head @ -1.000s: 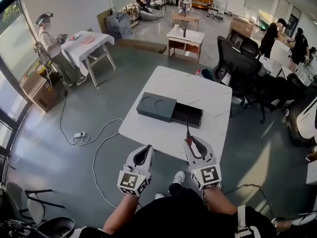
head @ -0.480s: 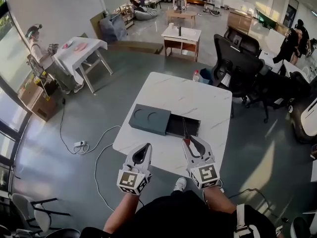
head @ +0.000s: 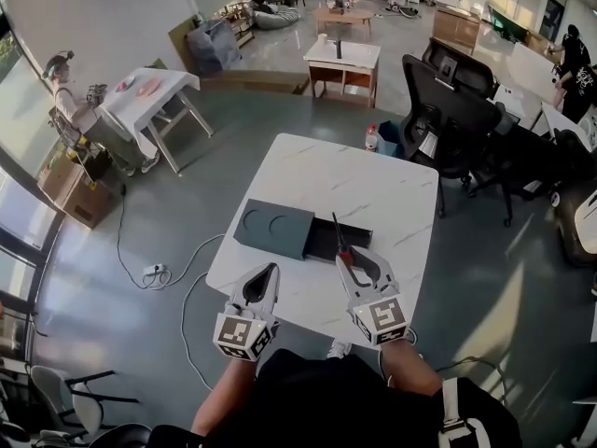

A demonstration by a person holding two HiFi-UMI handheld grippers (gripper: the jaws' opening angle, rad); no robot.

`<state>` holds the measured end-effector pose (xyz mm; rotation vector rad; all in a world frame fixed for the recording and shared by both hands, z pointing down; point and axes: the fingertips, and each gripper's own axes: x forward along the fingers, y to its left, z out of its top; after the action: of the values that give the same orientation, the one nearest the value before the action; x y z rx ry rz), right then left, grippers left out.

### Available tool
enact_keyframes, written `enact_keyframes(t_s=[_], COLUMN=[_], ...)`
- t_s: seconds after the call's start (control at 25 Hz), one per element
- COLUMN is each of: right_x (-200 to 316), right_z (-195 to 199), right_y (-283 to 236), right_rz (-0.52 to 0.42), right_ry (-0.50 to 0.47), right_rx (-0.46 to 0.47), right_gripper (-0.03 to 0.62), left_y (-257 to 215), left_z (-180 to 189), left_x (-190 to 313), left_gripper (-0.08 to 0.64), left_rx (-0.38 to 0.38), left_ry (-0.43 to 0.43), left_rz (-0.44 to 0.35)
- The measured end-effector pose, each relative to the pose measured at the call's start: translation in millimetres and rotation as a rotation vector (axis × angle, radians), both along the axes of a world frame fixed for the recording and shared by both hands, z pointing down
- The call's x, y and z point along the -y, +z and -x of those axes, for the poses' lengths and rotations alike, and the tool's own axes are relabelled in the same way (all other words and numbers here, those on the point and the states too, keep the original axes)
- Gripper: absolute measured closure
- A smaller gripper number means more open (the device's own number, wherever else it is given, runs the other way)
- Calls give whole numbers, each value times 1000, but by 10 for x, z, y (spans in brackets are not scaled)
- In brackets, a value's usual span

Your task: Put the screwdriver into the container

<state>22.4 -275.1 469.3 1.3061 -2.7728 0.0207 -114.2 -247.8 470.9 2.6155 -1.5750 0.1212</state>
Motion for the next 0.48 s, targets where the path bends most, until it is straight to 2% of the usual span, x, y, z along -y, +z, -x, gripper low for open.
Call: enact_keyframes(t_s=[0.2,0.48], right_x=[85,330], right_z=[-92,-69], right_y=[61,266], right_rz=[23,40], right_ry=[9,38], right_rx=[15,-75], right_gripper=[495,495], left_y=[74,263], left_z=[48,-39], left_x=[184,483], left_gripper=[551,551], left_rx=[1,-31], left_ry=[-11,53], left_rz=[14,41])
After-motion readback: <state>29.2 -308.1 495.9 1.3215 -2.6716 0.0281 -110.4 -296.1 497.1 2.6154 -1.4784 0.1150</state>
